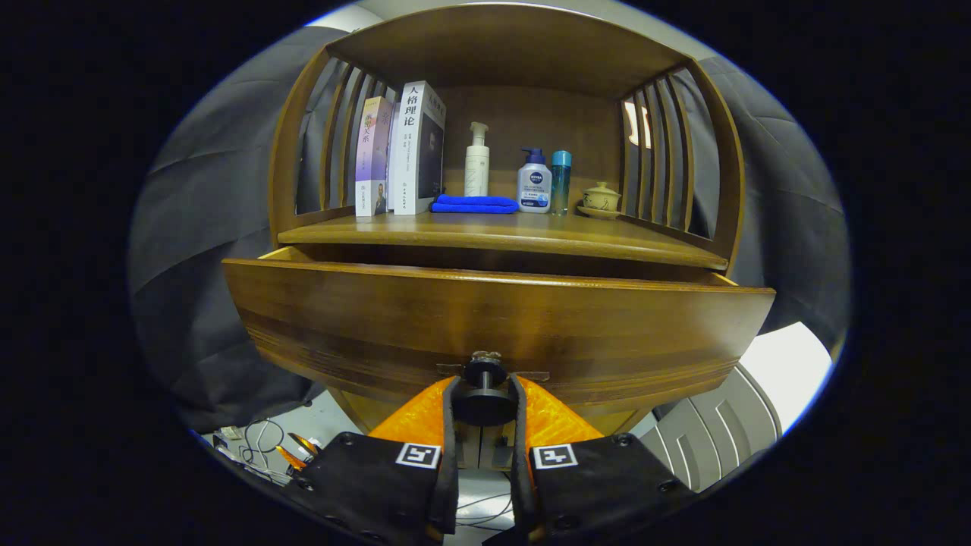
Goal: Pull open the drawer, take out the items inside it, and place them on the countertop above the cabinet.
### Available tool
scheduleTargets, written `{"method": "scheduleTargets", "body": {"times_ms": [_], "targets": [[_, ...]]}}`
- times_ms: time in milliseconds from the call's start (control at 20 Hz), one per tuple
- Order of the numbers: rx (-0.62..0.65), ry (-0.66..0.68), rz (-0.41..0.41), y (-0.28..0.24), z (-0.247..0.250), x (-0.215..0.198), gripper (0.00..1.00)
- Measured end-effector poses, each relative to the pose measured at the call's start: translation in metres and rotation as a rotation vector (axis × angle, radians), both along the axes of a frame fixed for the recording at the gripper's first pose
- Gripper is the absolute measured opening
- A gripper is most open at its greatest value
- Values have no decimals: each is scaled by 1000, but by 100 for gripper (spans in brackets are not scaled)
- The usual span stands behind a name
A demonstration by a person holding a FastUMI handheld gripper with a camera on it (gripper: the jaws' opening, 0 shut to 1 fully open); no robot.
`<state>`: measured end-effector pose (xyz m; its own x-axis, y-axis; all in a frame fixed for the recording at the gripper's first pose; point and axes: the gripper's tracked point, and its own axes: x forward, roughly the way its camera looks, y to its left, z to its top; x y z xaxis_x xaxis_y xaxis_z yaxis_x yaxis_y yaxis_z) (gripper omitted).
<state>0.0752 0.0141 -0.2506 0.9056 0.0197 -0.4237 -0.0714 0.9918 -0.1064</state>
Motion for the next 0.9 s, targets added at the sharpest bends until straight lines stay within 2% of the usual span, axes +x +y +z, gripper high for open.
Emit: {"method": "scheduleTargets", "body": {"times_ms": [900], "targets": [[-15, -23, 44, -1, -2, -70, 30]]}}
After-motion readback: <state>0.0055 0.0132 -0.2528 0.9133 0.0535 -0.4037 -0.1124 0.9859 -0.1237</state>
